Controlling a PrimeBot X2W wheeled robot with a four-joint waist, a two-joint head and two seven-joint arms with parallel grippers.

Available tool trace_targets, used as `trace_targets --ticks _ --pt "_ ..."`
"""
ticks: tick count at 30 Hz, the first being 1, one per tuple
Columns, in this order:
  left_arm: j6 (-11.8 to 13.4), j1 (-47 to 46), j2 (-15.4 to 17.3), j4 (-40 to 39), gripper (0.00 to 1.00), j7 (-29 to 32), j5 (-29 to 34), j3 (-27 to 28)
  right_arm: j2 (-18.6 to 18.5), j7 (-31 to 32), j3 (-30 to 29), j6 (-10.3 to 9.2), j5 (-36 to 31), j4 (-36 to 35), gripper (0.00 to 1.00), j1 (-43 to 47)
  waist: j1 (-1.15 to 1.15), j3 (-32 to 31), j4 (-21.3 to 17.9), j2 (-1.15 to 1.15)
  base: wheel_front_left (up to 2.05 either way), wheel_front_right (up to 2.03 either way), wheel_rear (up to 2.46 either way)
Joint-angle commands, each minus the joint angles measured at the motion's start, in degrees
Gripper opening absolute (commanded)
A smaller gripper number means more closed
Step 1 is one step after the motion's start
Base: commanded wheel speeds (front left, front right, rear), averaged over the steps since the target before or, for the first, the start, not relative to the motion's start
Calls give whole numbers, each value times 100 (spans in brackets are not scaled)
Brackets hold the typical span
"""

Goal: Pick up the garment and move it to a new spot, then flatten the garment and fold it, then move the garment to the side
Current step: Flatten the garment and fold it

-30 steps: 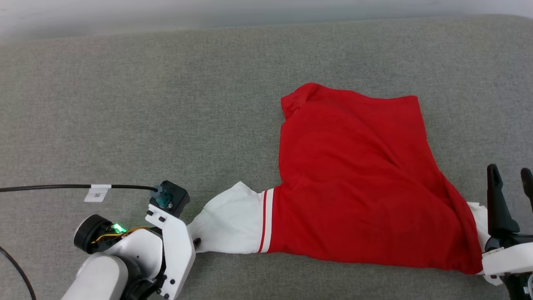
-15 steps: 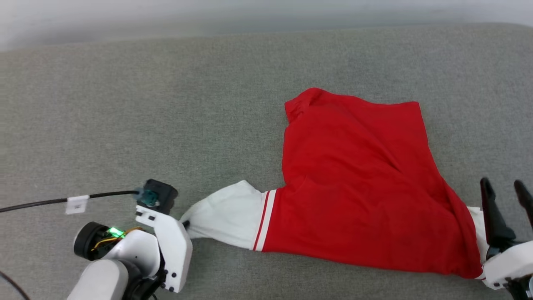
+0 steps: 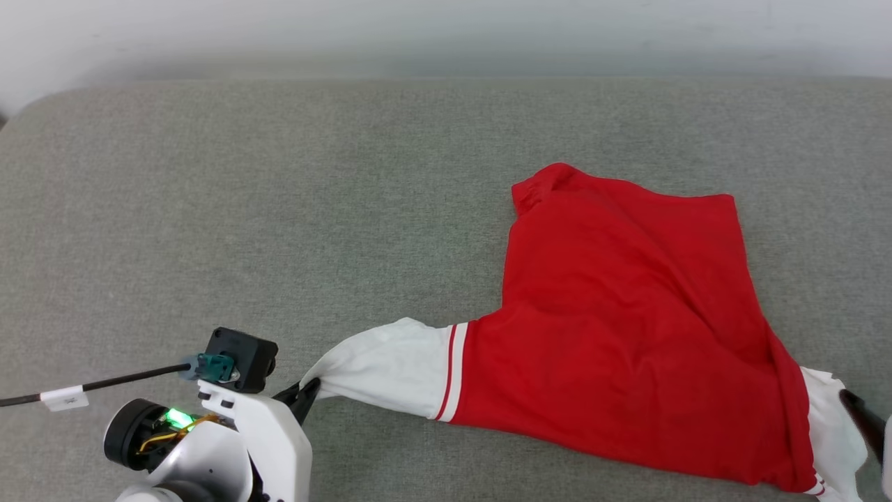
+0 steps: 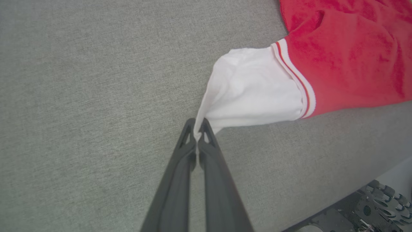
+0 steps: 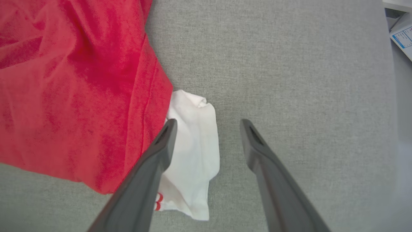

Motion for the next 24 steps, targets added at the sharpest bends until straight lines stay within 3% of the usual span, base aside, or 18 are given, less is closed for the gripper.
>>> trace_targets --ticks 1,8,15,23,24 --pt "35 92 -8 -182 0 27 -21 -18 -233 396 46 -3 27 46 100 -130 0 69 86 0 0 0 0" --pt "77 87 -30 -520 0 29 17 -79 -724 930 414 -3 126 552 100 -467 0 273 251 0 0 0 0" --pt "89 -3 -47 -623 0 35 35 -136 -1047 688 999 -3 157 1223 100 -754 0 451 368 0 0 0 0" --pt "96 -47 -66 -601 0 44 45 -210 -1109 287 1562 -5 305 1917 100 -779 0 553 452 0 0 0 0" --pt "94 -53 -66 -588 0 38 42 -214 -1088 236 1629 -6 353 2016 65 -774 0 556 459 0 0 0 0"
